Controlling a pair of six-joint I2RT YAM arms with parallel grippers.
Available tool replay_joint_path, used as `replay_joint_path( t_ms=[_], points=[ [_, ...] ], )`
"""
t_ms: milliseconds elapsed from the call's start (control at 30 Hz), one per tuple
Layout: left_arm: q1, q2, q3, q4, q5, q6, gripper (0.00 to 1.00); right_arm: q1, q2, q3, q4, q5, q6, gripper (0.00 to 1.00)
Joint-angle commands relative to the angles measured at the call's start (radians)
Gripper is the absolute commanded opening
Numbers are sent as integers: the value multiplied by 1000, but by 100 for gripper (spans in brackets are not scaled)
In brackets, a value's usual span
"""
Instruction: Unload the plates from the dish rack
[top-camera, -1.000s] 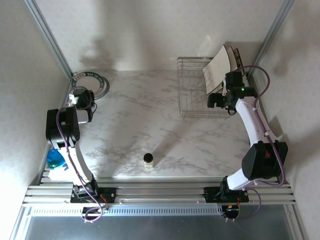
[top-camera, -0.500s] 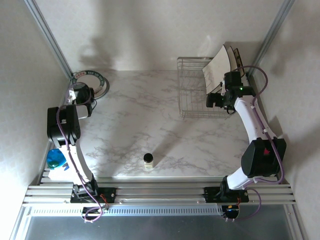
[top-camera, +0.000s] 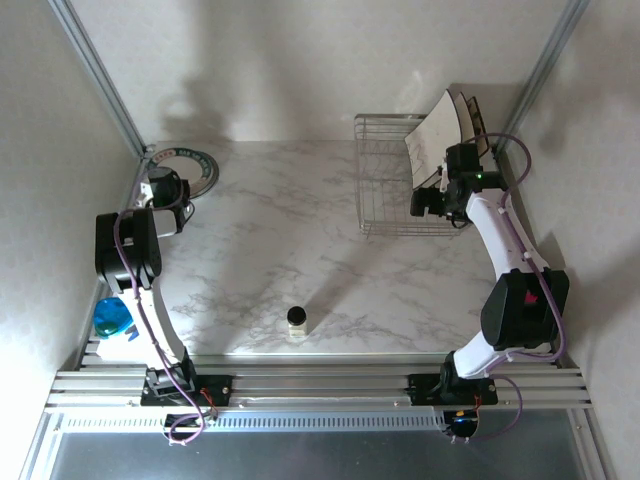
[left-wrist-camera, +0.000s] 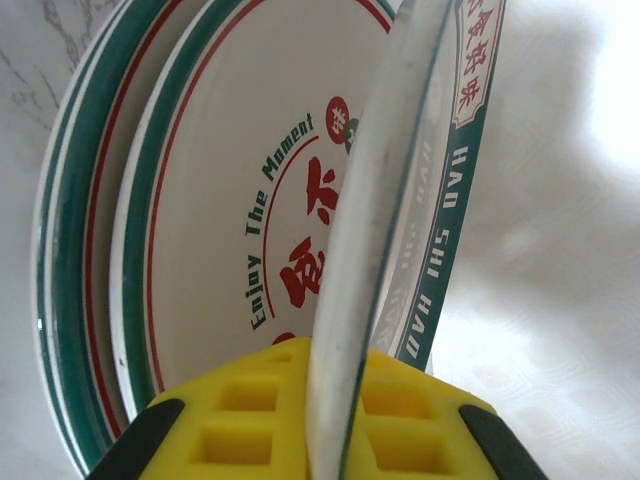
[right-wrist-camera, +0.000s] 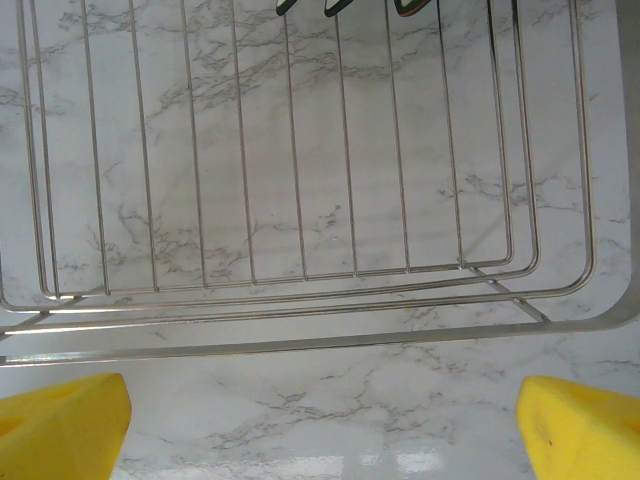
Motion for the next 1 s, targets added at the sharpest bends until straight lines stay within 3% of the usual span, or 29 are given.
replay_joint_path(
  t_ms=[0, 133, 367, 767, 967],
  points=[
    [-1, -1, 22, 22, -11, 21, 20, -5, -3, 4, 13, -12, -14, 99],
    [-1, -15, 18, 18, -18, 45, 36, -6, -8, -2, 14, -12, -9, 99],
    [-4, -41, 20, -22, -26, 91, 47, -5, -12, -8, 14, -16, -6, 99],
    [-13, -100, 11, -115, -48, 192, 88, -6, -15, -20, 30, -37, -5, 99],
    [-16, -151, 0, -155, -69, 221, 95, -5, -28, -33, 38, -42, -2, 99]
  ],
)
